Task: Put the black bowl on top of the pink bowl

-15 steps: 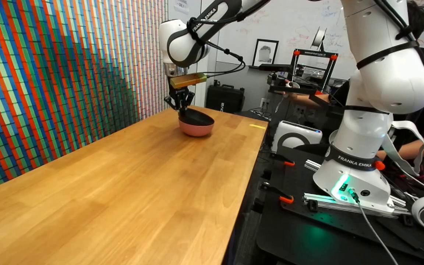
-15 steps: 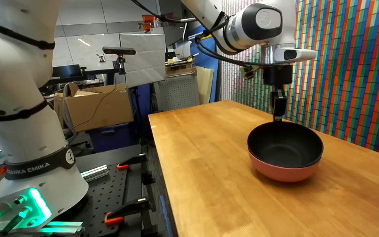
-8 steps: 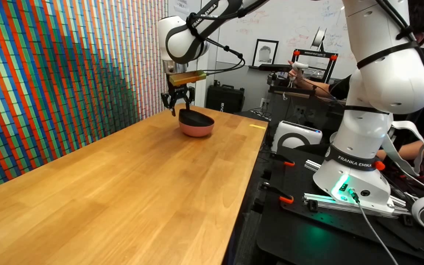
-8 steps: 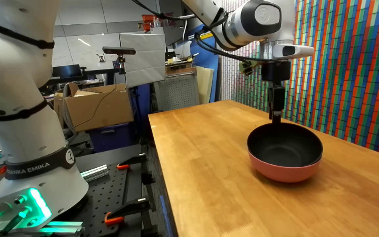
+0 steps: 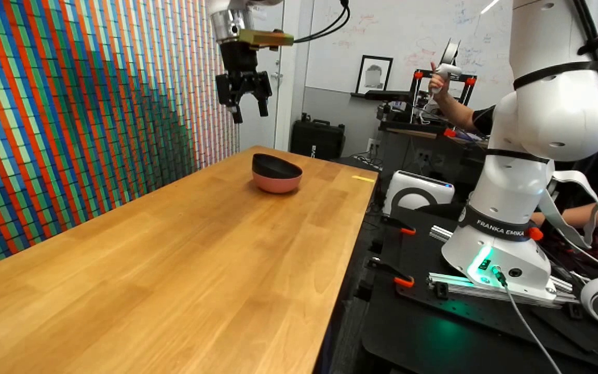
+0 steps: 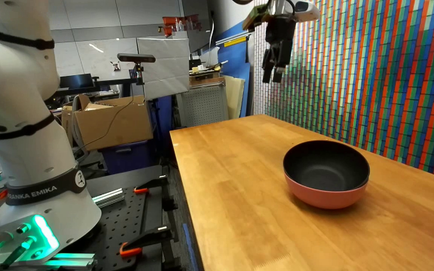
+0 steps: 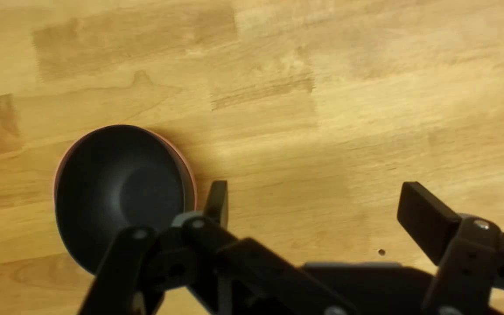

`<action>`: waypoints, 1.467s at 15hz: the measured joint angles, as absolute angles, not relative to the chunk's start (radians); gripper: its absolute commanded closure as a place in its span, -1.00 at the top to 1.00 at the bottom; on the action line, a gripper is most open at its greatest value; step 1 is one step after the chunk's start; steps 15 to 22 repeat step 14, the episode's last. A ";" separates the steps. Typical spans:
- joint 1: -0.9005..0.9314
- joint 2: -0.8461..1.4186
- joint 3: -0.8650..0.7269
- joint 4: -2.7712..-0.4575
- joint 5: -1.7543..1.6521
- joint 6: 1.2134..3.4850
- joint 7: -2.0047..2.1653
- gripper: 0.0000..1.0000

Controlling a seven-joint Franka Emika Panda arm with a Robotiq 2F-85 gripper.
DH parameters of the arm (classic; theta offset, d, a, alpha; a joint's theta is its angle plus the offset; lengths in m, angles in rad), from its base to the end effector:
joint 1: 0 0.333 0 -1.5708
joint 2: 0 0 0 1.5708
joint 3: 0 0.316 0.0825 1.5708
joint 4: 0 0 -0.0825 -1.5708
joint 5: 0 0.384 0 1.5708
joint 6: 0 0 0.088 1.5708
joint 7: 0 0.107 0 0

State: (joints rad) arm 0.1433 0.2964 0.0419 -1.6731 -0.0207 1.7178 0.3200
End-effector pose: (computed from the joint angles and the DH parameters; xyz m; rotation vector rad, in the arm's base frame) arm 0.6059 0.1094 0.4127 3.0428 -0.1972 -0.3702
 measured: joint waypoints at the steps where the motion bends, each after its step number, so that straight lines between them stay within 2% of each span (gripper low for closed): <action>1: 0.144 0.271 0.053 -1.664 -0.021 1.684 0.289 1.00; 9: 0.132 0.125 0.066 -1.688 -0.021 1.642 0.132 1.00; 22: 0.122 0.114 0.065 -1.705 -0.020 1.642 0.123 1.00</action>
